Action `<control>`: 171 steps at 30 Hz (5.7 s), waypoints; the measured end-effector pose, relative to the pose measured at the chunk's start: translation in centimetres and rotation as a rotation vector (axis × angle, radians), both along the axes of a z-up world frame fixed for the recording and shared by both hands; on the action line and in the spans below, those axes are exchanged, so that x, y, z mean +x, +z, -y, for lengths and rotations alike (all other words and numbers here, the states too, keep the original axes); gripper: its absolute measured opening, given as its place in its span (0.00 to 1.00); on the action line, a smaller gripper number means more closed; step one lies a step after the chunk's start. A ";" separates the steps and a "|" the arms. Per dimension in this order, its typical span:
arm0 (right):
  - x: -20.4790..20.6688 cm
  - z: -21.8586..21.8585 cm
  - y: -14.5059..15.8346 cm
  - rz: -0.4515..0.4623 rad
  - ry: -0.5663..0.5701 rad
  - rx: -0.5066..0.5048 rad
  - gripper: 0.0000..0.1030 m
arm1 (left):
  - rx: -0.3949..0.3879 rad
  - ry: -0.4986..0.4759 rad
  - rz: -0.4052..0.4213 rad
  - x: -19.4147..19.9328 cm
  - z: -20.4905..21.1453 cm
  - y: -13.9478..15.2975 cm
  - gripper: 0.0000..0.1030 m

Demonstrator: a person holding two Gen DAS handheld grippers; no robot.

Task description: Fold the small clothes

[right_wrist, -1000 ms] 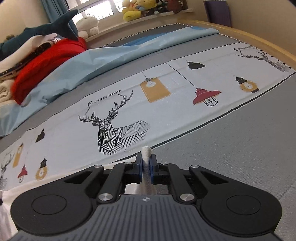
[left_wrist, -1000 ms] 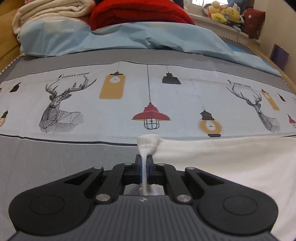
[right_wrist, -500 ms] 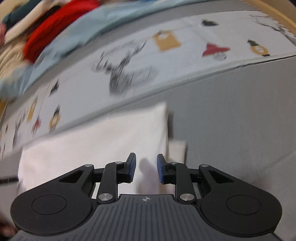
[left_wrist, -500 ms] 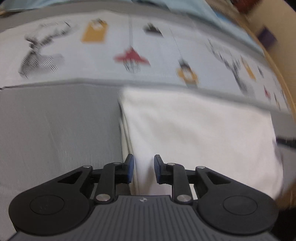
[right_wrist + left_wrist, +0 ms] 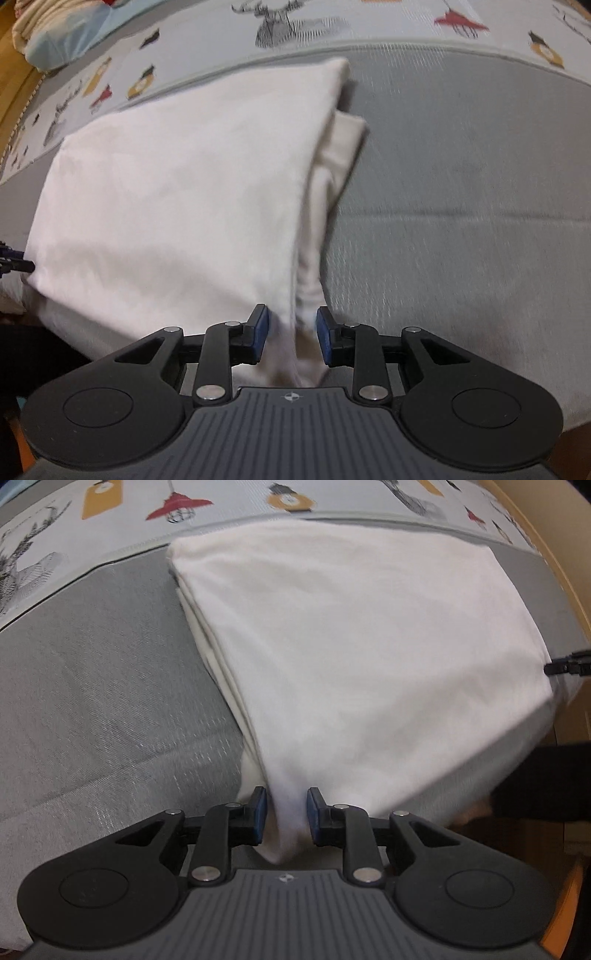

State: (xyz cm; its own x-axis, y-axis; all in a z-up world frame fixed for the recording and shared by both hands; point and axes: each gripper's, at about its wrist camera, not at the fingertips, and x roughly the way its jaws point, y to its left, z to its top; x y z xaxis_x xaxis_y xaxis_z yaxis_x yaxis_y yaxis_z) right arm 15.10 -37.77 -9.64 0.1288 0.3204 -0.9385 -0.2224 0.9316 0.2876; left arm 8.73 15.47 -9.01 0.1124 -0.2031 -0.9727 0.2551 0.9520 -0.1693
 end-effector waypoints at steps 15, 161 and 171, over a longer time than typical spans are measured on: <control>-2.6 -0.4 -0.6 -0.036 0.118 -0.050 0.03 | 0.053 -0.101 -0.035 -2.4 0.3 -0.7 0.04; -8.9 -32.3 4.7 0.649 0.260 0.011 0.15 | -0.164 0.604 0.637 -4.3 -2.1 11.0 0.66; -9.7 -38.0 1.9 0.634 0.462 0.009 0.31 | -0.180 0.667 0.590 -4.1 -3.9 10.5 0.66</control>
State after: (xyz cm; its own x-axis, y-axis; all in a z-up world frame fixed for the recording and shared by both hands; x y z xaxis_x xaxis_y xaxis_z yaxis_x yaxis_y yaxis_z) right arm 5.38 0.19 -7.70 0.4905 0.4793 -0.7278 -0.7114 0.7026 -0.0168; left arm 4.58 19.33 1.44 0.7310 -0.0604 -0.6797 -0.2471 0.9050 -0.3463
